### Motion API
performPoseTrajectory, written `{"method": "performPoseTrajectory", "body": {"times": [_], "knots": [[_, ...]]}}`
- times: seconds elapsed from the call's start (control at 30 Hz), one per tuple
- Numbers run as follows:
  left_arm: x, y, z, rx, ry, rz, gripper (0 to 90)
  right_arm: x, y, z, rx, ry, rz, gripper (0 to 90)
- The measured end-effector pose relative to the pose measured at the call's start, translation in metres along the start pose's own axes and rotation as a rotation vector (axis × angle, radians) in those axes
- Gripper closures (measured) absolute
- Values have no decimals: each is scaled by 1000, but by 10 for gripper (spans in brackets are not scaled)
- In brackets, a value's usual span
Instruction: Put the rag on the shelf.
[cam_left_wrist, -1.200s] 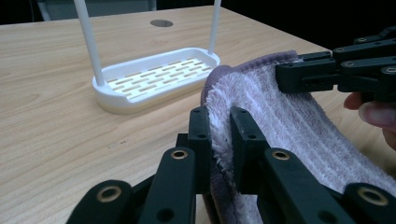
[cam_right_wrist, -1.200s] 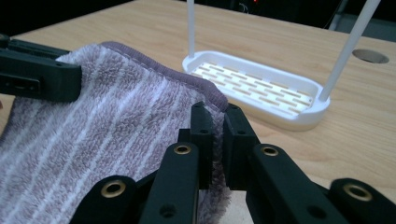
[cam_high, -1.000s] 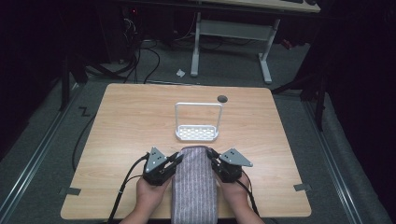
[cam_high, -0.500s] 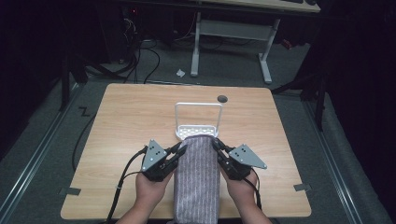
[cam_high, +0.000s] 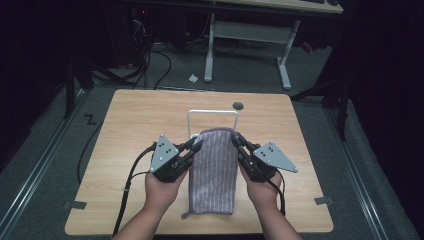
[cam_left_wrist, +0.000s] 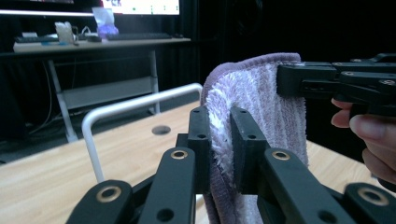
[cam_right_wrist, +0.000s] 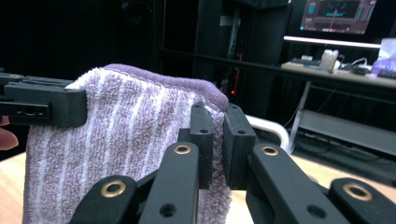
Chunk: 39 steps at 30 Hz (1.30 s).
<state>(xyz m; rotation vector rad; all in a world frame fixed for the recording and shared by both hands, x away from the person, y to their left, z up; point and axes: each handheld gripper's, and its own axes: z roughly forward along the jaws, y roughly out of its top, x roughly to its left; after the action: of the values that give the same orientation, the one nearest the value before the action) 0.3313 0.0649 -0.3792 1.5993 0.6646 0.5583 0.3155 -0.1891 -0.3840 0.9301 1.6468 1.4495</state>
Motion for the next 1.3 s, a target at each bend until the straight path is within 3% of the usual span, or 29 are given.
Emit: {"method": "performPoseTrajectory", "body": {"times": [0.3, 0.53, 1.0, 1.3], "knots": [[13, 29, 6, -42, 22, 32, 798, -6, 33, 7, -55, 2, -17, 846], [24, 39, 16, -37, 36, 35, 798, -13, 53, 16, -65, -6, -28, 846], [53, 45, 50, -33, 48, 25, 798, -32, 56, 45, -19, -24, 5, 847], [71, 58, 80, -9, 71, 99, 796, -56, 62, 76, 0, -38, 43, 846]]}}
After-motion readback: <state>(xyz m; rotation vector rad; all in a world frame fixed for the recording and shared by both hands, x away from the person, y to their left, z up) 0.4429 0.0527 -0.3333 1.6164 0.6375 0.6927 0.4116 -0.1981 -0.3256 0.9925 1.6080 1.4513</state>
